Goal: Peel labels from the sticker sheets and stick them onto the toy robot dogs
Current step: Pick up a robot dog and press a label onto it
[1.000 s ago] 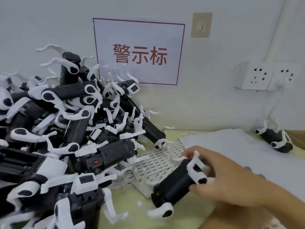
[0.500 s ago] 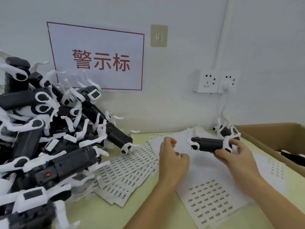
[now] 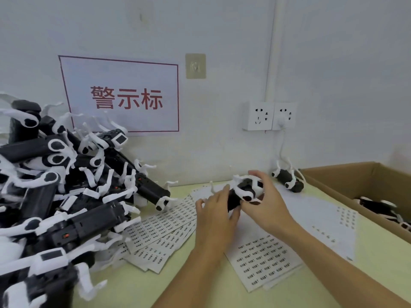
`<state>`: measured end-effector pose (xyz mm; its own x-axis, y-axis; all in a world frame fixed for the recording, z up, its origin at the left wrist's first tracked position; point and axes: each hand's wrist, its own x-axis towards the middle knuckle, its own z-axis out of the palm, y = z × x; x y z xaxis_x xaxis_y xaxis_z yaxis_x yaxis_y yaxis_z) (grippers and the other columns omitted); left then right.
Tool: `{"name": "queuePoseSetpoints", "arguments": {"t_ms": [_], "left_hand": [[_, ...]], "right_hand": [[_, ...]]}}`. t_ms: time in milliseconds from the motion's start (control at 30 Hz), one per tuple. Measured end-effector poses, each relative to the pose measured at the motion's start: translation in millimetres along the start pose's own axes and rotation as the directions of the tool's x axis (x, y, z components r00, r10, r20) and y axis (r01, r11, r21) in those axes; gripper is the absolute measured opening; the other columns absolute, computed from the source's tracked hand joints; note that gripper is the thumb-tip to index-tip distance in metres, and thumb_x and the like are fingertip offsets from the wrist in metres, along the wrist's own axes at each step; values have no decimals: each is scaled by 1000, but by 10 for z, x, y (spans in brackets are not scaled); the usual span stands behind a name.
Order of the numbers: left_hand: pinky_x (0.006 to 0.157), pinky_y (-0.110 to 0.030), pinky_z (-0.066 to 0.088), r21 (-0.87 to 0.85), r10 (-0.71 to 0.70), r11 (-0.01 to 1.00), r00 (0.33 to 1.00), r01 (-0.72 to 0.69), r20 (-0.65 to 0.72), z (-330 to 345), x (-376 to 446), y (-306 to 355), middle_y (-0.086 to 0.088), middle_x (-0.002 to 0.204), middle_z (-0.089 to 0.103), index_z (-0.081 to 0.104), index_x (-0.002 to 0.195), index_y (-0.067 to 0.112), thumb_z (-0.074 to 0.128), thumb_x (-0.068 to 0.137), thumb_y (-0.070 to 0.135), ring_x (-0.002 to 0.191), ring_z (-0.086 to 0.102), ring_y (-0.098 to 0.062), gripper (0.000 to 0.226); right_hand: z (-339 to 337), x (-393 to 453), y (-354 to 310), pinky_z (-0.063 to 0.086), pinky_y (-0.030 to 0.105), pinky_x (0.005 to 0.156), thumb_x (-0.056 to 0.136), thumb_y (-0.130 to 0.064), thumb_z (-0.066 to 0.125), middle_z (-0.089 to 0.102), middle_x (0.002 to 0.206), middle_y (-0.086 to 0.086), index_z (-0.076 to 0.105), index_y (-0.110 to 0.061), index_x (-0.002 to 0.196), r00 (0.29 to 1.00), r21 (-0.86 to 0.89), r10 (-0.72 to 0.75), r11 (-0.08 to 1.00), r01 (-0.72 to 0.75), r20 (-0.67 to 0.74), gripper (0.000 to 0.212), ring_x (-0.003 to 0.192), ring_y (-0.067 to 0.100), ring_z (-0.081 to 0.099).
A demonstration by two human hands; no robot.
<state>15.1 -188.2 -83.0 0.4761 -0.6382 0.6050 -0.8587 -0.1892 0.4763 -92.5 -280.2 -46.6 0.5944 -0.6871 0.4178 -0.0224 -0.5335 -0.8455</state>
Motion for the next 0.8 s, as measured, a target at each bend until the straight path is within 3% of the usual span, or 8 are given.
{"name": "queuePoseSetpoints", "arguments": {"t_ms": [133, 233, 300, 433, 500, 600, 700, 800], "left_hand": [[86, -43, 50, -175, -150, 975, 986, 135, -73, -72, 11, -33, 14, 86, 65, 62, 110, 30, 58, 98, 37, 81, 63, -13, 15], [83, -44, 55, -330, -219, 920, 976, 212, 18, -50, 29, -52, 13, 87, 69, 63, 113, 31, 57, 98, 33, 81, 67, -10, 16], [82, -42, 57, -401, -239, 884, 970, 239, 52, -30, 47, -88, 13, 92, 72, 65, 114, 31, 58, 98, 36, 85, 69, -7, 18], [73, -31, 57, -578, -339, 761, 940, 296, 34, -13, 85, -123, 9, 84, 76, 70, 101, 28, 59, 100, 36, 77, 71, -5, 13], [63, -25, 54, -659, -399, 682, 917, 316, 26, -40, 106, -127, 5, 76, 76, 71, 92, 24, 60, 100, 36, 69, 71, -9, 18], [63, -22, 55, -765, -465, 532, 880, 363, 95, -70, 141, -128, 1, 76, 77, 73, 91, 15, 64, 97, 37, 73, 74, -13, 25], [77, -34, 60, -822, -557, 378, 814, 427, 166, -49, 180, -134, -9, 82, 77, 73, 89, 5, 71, 92, 40, 82, 76, -25, 35], [83, -43, 60, -842, -597, 272, 768, 466, 232, -21, 195, -139, -11, 82, 78, 72, 90, 1, 75, 88, 40, 82, 76, -29, 39]], "right_hand": [[210, -29, -20, 57, 25, 73, 86, 4, 62, 59, 121, -14, 37, -35, 141, 996, 92, -87, 992, 88, -18, 72, 88, 10, 70], [356, -88, 50, 56, 20, 71, 91, -3, 60, 58, 121, -28, 36, -34, 144, 991, 57, -131, 990, 133, -36, 66, 94, 4, 68], [392, -109, 116, 55, 17, 74, 96, -12, 58, 59, 121, -26, 36, -32, 146, 992, 34, -118, 992, 120, -54, 59, 99, -3, 64], [389, -169, 187, 46, 13, 87, 96, -22, 57, 57, 116, -35, 43, -70, 116, 989, -98, -145, 984, 148, 40, 55, 110, -9, 53], [392, -182, 179, 39, 5, 85, 93, -30, 62, 55, 115, -37, 42, -75, 111, 986, -135, -160, 977, 166, 54, 53, 113, -11, 50], [386, -139, 189, 42, 11, 86, 91, -37, 69, 56, 120, -26, 42, -62, 117, 981, -137, -194, 971, 195, 17, 45, 114, -7, 53], [338, -78, 169, 52, 20, 87, 87, -39, 73, 56, 123, -22, 48, -45, 131, 989, -88, -145, 986, 145, 3, 51, 108, -3, 58], [283, -31, 171, 47, 10, 85, 79, -45, 79, 56, 128, -16, 49, -29, 142, 998, -89, -52, 994, 56, 48, 71, 106, -5, 59]]}}
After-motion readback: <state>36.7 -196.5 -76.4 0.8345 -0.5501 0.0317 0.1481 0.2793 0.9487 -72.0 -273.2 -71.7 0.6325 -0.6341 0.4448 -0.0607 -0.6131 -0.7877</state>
